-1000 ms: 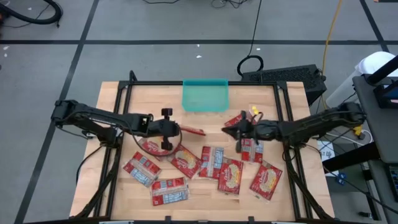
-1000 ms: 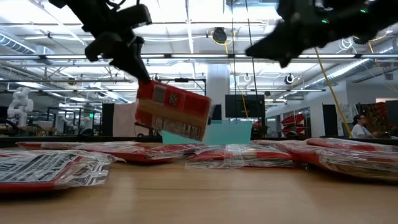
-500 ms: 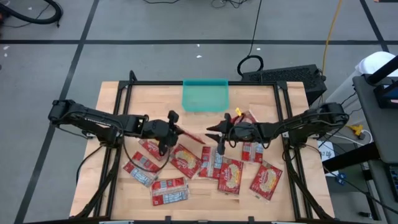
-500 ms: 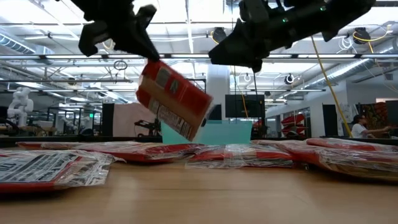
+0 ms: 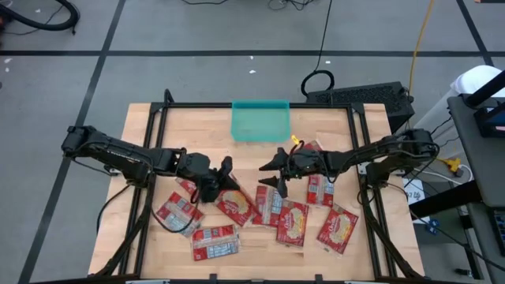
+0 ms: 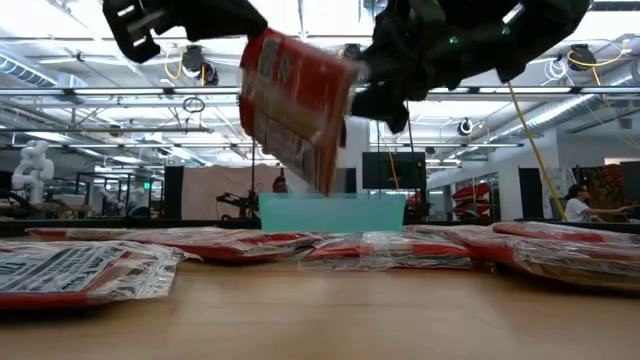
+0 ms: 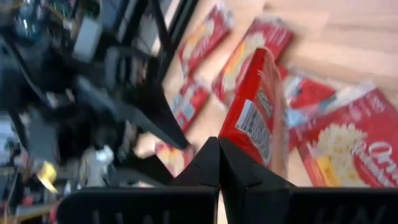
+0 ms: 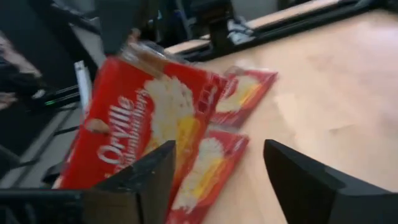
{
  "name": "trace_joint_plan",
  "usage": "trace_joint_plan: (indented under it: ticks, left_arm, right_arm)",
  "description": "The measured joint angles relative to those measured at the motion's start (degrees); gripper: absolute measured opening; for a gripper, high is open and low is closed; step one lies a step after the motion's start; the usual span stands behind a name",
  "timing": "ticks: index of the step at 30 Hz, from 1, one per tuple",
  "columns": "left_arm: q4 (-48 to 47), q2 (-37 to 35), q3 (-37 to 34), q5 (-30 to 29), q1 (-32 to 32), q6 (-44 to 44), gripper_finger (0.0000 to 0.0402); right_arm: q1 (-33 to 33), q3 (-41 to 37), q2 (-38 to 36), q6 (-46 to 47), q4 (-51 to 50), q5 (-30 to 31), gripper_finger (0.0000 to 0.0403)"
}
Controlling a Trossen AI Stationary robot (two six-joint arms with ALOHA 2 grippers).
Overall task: Sort popcorn bags into baskets
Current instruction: Put the red popcorn bag into the blue bin
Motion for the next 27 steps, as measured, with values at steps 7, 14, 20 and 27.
trace_joint_plan:
  ticks: [7,14,20,27]
  left_arm:
    - [2.7,0.0,0.0,4.9,0.0,4.7,0.0000]
    - [4.3,0.0,0.0,5.8,-1.0,8.0,0.0001]
    - [5.8,0.0,0.0,5.7,-0.2,7.8,0.0001]
    - [5.6,0.0,0.0,5.6,1.9,7.0,0.0001]
  right_arm:
    - [-2.1,0.0,9.1,3.9,14.1,-13.6,0.0289]
    - [-5.7,0.1,17.0,4.4,26.5,-24.8,0.0299]
    - [-7.5,3.9,22.1,2.0,26.2,-33.1,0.0299]
    - [-7.5,11.4,28.4,0.7,25.9,-40.0,0.0299]
